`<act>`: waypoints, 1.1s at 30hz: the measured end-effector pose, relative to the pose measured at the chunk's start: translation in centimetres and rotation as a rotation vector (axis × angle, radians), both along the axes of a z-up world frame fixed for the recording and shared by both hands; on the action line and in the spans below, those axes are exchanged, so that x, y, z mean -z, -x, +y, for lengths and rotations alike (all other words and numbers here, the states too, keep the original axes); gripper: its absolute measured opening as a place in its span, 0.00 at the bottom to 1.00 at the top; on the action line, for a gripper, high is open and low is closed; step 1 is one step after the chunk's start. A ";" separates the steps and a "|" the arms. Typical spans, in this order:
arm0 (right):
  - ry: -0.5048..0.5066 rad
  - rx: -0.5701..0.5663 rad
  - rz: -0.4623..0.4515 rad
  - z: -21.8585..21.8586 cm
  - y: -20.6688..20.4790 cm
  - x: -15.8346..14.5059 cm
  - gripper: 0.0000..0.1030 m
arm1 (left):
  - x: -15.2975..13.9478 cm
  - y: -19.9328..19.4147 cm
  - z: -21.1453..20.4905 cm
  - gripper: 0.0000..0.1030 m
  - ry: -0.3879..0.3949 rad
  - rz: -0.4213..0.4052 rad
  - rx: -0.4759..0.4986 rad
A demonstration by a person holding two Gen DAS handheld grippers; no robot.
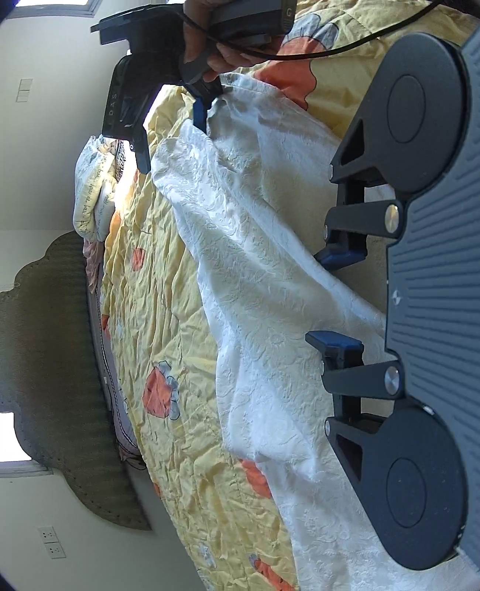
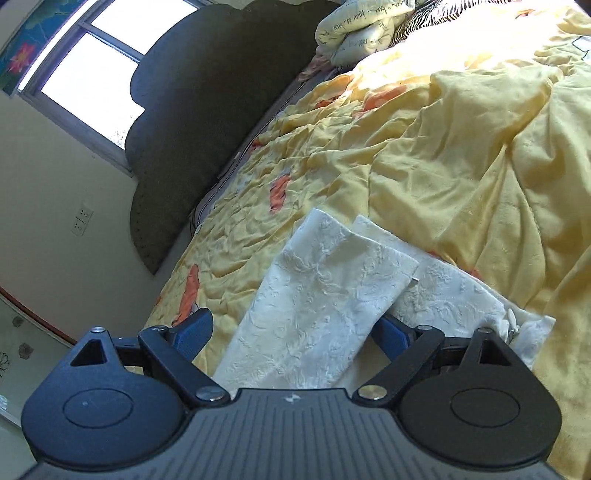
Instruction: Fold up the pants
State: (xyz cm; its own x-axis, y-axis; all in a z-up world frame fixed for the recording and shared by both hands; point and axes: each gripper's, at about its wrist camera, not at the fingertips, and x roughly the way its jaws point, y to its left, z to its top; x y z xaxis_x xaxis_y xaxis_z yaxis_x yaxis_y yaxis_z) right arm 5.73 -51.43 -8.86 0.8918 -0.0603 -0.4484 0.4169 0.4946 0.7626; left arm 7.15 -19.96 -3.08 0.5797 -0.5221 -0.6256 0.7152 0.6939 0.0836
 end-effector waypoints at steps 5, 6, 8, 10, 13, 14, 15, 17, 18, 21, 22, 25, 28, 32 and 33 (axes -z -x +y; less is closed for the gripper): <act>-0.010 0.008 0.048 -0.6 -0.8 1.1 0.11 | -0.1 0.4 -0.3 0.15 -0.012 -0.011 0.014; -0.008 0.004 0.048 -0.8 -0.8 1.0 0.10 | -0.2 0.4 -0.3 0.14 -0.008 -0.006 0.017; 0.027 -0.015 0.014 -0.8 -0.6 -0.3 0.08 | -0.7 0.6 0.0 0.11 0.006 -0.027 0.016; 0.104 -0.041 -0.061 -0.1 0.2 -2.9 0.07 | -1.7 1.2 0.6 0.09 0.038 -0.056 0.020; 0.247 -0.072 -0.088 1.1 2.3 -6.9 0.07 | -3.4 2.4 1.7 0.09 0.086 -0.051 0.073; 0.264 -0.072 -0.058 1.2 3.1 -7.1 0.07 | -3.5 2.8 1.9 0.09 0.090 -0.034 0.099; 0.264 -0.069 -0.019 1.1 3.8 -6.7 0.07 | -3.3 3.1 1.9 0.09 0.086 -0.022 0.120; 0.254 -0.065 0.075 0.9 4.7 -5.0 0.07 | -2.2 4.1 1.5 0.09 0.047 -0.011 0.157; 0.234 -0.071 0.125 0.8 5.1 -3.6 0.07 | -1.7 4.4 1.2 0.09 0.026 -0.018 0.163; 0.142 -0.061 0.152 0.2 5.6 -0.7 0.07 | -0.5 4.5 0.8 0.09 -0.011 -0.009 0.156; 0.128 -0.057 0.145 0.0 5.7 -0.5 0.07 | -0.6 4.5 0.9 0.09 -0.006 -0.009 0.155; 0.141 -0.065 0.144 -0.2 5.7 -0.8 0.07 | -0.8 4.4 0.9 0.09 -0.019 -0.014 0.166; 0.152 -0.053 0.196 -0.1 5.9 -0.4 0.08 | 0.0 4.8 0.6 0.09 -0.047 -0.018 0.172; 0.120 -0.038 0.192 -0.1 7.2 -0.2 0.09 | 0.4 5.0 0.6 0.16 -0.061 -0.026 0.182; 0.131 -0.030 0.197 0.0 7.4 -0.6 0.09 | 0.3 4.9 0.7 0.24 -0.057 -0.017 0.184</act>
